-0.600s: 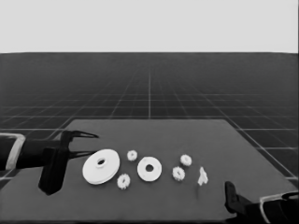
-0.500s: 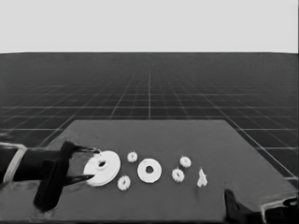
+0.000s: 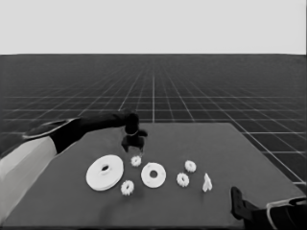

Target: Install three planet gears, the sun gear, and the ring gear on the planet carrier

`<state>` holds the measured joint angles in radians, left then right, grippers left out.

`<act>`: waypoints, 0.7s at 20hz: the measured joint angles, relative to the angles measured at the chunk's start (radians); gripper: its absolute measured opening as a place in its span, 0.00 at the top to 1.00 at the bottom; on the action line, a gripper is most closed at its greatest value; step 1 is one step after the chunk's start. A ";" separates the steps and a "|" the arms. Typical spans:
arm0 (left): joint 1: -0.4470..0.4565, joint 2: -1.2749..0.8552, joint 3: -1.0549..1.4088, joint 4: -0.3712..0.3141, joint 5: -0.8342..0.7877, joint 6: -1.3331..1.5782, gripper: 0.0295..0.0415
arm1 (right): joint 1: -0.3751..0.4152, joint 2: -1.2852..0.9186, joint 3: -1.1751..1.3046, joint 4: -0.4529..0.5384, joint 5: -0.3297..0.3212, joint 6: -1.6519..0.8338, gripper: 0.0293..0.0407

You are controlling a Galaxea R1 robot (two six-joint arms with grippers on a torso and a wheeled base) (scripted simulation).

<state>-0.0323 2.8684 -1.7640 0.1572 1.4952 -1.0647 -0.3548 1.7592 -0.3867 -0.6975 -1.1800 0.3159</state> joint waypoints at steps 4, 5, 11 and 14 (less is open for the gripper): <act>0.119 0.062 -0.171 0.069 -0.070 0.064 0.25 | 0.000 0.000 0.000 0.000 0.000 0.000 0.19; 0.146 0.076 -0.209 0.084 -0.088 0.082 0.25 | 0.000 0.000 0.000 0.000 0.000 0.000 0.19; 0.176 0.101 -0.272 0.101 -0.116 0.112 0.25 | 0.000 0.000 0.000 0.000 0.000 0.000 0.19; 0.176 0.101 -0.274 0.102 -0.117 0.113 0.82 | 0.000 0.000 0.000 0.000 0.000 0.000 0.19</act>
<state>0.1435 2.9690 -2.0384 0.2589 1.3787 -0.9515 -0.3547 1.7592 -0.3868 -0.6977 -1.1801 0.3159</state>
